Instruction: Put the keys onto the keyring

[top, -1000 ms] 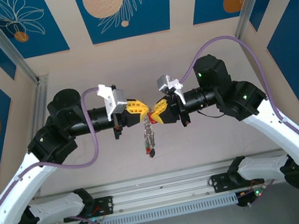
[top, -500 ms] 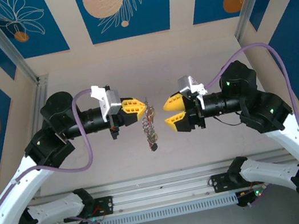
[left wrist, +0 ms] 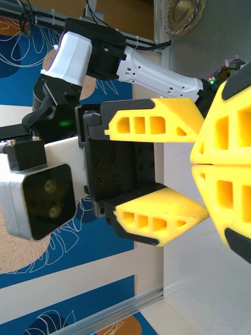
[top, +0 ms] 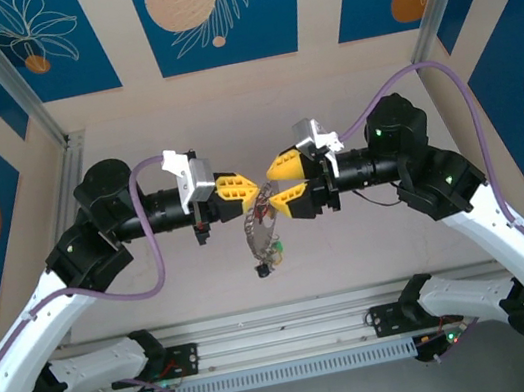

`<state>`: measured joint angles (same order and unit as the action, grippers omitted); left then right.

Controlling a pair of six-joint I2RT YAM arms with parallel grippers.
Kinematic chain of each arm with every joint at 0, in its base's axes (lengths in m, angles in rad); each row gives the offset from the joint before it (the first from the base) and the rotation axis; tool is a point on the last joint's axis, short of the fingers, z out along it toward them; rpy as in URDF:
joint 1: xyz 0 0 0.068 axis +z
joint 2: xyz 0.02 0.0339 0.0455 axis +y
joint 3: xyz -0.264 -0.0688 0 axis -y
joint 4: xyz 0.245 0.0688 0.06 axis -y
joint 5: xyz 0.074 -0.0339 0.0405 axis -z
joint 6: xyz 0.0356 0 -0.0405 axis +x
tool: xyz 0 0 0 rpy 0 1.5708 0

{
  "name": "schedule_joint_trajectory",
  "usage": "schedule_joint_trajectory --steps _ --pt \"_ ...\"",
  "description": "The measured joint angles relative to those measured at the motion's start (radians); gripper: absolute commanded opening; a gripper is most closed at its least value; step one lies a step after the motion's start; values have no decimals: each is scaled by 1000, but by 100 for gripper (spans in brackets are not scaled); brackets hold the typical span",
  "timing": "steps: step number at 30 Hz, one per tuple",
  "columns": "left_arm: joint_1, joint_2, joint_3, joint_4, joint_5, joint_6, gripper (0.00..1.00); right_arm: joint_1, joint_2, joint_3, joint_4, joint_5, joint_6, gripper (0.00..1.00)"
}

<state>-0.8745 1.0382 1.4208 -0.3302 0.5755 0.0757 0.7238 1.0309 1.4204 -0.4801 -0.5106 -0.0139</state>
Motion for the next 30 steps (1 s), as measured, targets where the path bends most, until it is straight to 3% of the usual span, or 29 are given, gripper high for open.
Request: schedule_joint_trajectory --steps 11,26,30 --pt "0 0 0 0 1 0 0 -1 0 3 21 -21 1 53" --pt "0 3 -1 3 16 -18 0 -3 28 3 54 -94 24 44" --pt "0 9 -1 6 19 -18 0 -2 48 3 53 -117 27 35"
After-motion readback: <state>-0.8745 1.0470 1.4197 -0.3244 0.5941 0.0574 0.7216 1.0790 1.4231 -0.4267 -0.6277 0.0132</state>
